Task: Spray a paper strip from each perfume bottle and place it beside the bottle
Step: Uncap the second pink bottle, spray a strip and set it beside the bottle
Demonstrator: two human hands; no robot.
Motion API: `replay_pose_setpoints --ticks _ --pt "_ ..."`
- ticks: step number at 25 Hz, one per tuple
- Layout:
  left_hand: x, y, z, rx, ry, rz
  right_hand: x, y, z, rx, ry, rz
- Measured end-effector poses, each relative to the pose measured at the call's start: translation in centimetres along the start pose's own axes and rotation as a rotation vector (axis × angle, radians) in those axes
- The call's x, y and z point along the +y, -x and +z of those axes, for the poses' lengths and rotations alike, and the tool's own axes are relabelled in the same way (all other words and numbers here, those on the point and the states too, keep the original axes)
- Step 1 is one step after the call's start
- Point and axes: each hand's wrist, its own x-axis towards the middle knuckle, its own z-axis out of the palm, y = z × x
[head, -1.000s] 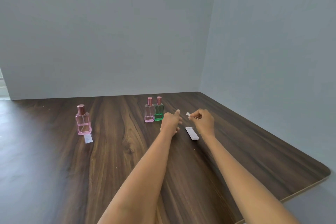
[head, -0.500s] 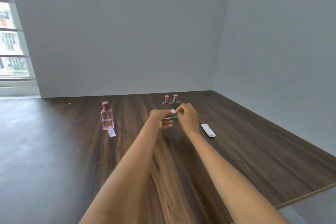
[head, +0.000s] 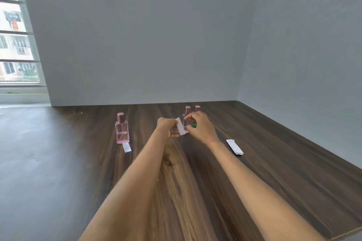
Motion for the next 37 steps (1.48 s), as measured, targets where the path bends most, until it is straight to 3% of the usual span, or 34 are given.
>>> replay_pose_setpoints --ticks 4,8,13,16,21,24,27,32,35,37 --pt "-0.2 -1.7 -0.7 0.084 -0.079 0.125 0.2 -3.1 -1.1 0.146 0.099 0.009" --pt "-0.6 -3.0 -1.0 0.142 -0.222 0.261 0.2 -6.3 -1.8 -0.021 0.449 0.006" --pt "-1.3 -3.7 -0.7 0.238 -0.344 0.387 0.5 -8.0 -2.4 -0.139 0.544 0.082" --pt "-1.5 -3.8 -0.2 0.222 -0.48 0.432 0.6 -8.0 -2.1 -0.11 0.509 0.066" --pt "-1.9 -3.4 0.2 0.041 -0.666 0.428 0.7 -7.7 -1.5 -0.032 0.41 0.035" --pt "-2.4 -3.3 -0.3 -0.04 -0.671 0.375 0.8 -7.4 -1.5 0.021 0.301 0.068" --pt "-2.7 -3.3 -0.7 0.008 -0.614 0.403 0.4 -7.1 -1.3 0.038 0.231 0.1" --pt "-2.3 -2.1 -1.6 0.072 -0.587 0.475 -1.2 -6.5 -2.5 -0.138 0.227 0.088" --pt "-2.0 -1.1 -2.1 0.048 -0.639 0.504 -2.8 -6.8 -3.5 -0.129 0.238 0.059" --pt "-1.7 -0.4 -2.2 0.044 -0.646 0.531 -3.8 -6.9 -4.1 -0.238 0.223 0.077"
